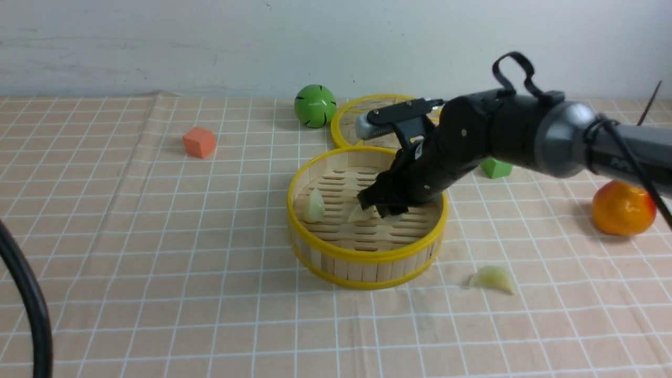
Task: Put the dumplings into the steamer on the table with the brown tablecloth.
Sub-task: 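Place the dumpling in the bamboo steamer basket with the right gripper, then reach for and grasp a dumpling lying on the table beside the steamer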
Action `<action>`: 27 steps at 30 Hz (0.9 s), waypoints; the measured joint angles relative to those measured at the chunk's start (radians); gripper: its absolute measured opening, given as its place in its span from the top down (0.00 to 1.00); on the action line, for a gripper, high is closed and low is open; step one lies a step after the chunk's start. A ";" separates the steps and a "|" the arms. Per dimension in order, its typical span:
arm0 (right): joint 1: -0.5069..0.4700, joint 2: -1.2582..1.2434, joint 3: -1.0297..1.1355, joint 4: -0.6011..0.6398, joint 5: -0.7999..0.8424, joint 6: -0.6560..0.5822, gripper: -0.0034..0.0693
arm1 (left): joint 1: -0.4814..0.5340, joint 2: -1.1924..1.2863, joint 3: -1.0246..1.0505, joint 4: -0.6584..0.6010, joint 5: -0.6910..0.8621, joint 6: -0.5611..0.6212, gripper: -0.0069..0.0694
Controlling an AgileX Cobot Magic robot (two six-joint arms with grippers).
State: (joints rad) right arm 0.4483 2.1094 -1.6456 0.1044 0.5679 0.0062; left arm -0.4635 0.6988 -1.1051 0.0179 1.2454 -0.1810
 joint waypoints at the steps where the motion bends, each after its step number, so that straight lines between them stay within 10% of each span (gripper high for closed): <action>1: 0.000 0.007 0.000 -0.014 -0.006 0.014 0.48 | 0.000 0.000 0.000 0.005 0.000 0.000 0.93; 7: 0.000 -0.033 0.000 -0.056 0.048 0.036 0.26 | 0.000 0.000 0.000 0.012 0.001 0.000 0.93; 18: -0.015 -0.312 0.010 -0.343 0.465 0.008 0.27 | 0.000 0.000 0.000 0.012 0.001 0.000 0.93; 27: -0.116 -0.310 0.264 -0.183 0.344 -0.136 0.27 | 0.000 0.000 0.000 0.008 -0.010 0.000 0.92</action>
State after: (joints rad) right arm 0.3326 1.7998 -1.3817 -0.0788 0.9114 -0.1294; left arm -0.4635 0.6988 -1.1051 0.0262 1.2352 -0.1810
